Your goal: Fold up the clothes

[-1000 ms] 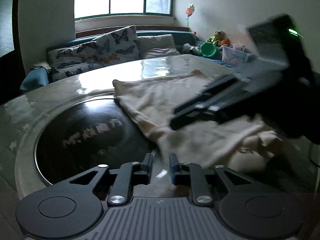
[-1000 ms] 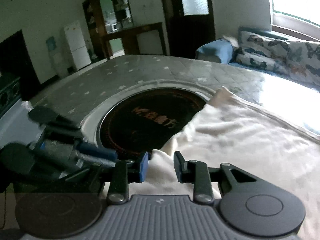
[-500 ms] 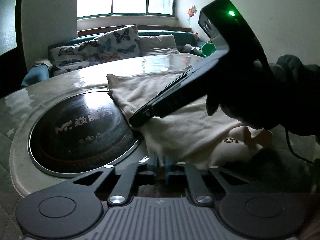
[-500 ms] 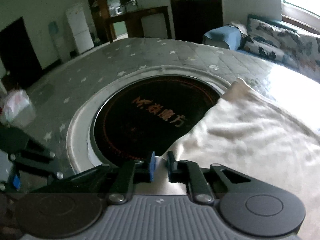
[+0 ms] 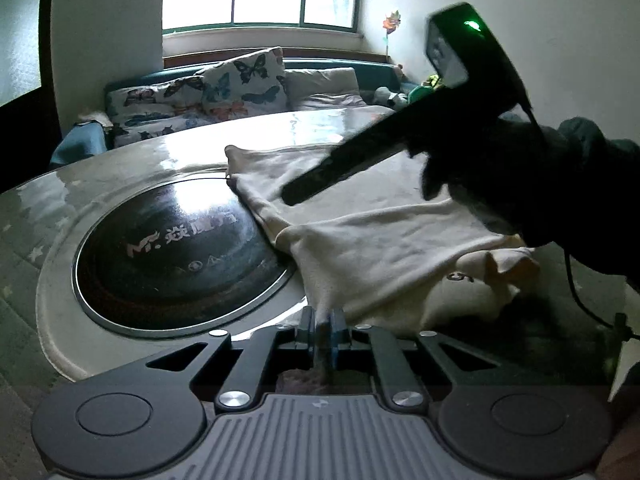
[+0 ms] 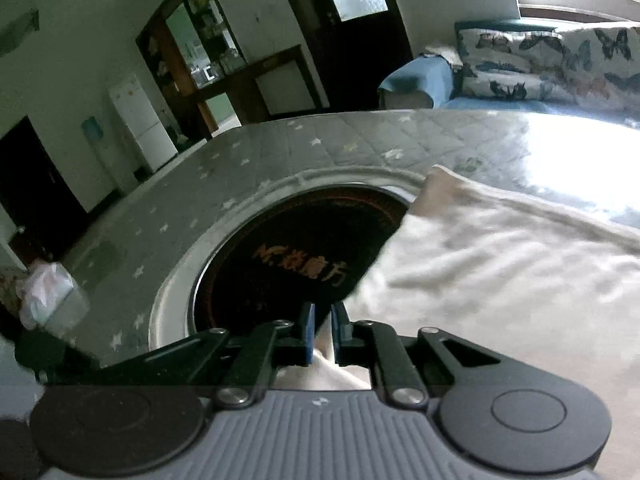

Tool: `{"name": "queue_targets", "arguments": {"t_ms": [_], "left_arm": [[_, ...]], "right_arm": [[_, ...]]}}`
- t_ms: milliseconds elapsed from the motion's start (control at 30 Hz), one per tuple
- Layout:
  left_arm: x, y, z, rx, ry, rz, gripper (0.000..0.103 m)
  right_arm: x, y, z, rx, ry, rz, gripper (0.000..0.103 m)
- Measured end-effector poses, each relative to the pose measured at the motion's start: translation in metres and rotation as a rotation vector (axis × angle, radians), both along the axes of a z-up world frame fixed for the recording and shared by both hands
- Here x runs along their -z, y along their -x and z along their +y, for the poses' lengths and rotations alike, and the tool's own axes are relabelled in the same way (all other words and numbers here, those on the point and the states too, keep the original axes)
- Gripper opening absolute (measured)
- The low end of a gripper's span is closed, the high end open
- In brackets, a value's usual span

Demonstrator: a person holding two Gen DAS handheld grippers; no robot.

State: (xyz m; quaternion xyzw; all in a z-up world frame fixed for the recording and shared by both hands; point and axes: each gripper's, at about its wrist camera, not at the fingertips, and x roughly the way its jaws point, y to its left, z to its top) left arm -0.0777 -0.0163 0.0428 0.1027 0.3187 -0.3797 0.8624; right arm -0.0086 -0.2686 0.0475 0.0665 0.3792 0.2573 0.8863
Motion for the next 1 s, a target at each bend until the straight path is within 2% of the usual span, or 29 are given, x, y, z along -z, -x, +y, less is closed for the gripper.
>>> {"name": "queue_targets", "arguments": {"t_ms": [267, 400, 467, 533, 733, 800, 867, 1000], "left_arm": [[-0.021, -0.014, 0.003, -0.046, 0.048, -0.029, 0.009], [-0.029, -0.023, -0.011, -0.032, 0.052, -0.045, 0.01], [-0.03, -0.026, -0.022, -0.017, 0.046, -0.048, 0.01], [-0.028, -0.031, -0.034, -0.004, 0.047, -0.04, 0.018], [-0.005, -0.048, -0.075, 0.033, 0.028, 0.013, 0.019], [0.002, -0.054, -0.079, 0.023, 0.013, 0.03, 0.019], [0.008, -0.058, -0.077, 0.015, 0.005, 0.042, 0.019], [0.013, -0.06, -0.07, 0.015, -0.001, 0.052, 0.018]], "right_arm": [[0.012, 0.037, 0.02, -0.076, 0.146, -0.063, 0.01], [0.009, 0.048, 0.024, -0.088, 0.154, -0.091, 0.01], [0.003, 0.055, 0.016, -0.062, 0.154, -0.112, 0.01], [0.002, 0.06, 0.003, -0.018, 0.158, -0.114, 0.01], [0.014, 0.069, -0.041, 0.131, 0.132, -0.076, 0.011], [0.014, 0.075, -0.055, 0.172, 0.105, -0.088, 0.012], [0.012, 0.082, -0.069, 0.227, 0.094, -0.095, 0.019], [0.013, 0.096, -0.089, 0.285, 0.09, -0.094, 0.02]]}}
